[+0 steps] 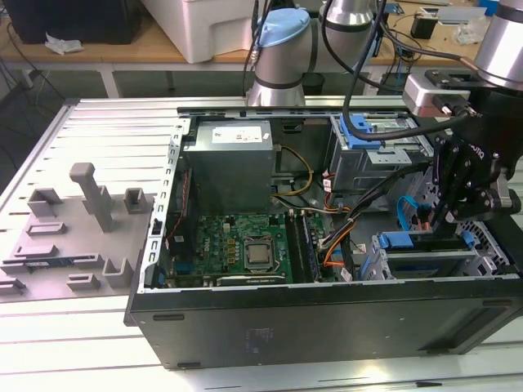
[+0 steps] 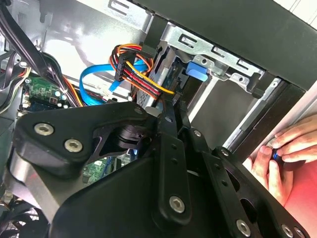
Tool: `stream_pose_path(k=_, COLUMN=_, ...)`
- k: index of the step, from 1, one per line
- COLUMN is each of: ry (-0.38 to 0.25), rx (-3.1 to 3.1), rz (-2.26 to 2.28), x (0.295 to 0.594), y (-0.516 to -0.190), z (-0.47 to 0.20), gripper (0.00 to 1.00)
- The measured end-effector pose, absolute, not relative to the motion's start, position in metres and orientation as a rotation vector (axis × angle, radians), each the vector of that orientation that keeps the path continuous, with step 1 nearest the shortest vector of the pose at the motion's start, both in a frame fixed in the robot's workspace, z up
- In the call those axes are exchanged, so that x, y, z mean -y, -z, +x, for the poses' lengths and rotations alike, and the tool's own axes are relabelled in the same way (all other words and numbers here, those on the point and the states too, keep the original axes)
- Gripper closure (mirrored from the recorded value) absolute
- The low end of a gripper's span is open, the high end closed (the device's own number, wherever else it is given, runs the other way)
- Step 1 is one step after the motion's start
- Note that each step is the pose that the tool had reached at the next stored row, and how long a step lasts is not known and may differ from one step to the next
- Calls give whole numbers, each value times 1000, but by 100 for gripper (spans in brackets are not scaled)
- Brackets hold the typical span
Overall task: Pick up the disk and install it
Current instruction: 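Insert the first disk wire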
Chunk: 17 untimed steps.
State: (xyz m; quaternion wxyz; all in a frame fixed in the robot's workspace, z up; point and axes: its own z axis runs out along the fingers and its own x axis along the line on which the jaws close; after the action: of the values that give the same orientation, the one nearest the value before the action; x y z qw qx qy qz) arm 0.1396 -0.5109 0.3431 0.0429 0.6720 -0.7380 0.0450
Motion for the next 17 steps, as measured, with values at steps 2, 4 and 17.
stream_pose_path(k=2, ry=-138, rx=2257, rz=2056, x=511, y=-343, z=140, gripper=83)
stream_pose_path(k=4, ry=-138, rx=2255, rz=2058, x=511, y=-343, z=140, gripper=83)
stream_pose_path(k=17, ry=-139, rx=2241, rz=2074, x=511, y=-343, z=142, gripper=83)
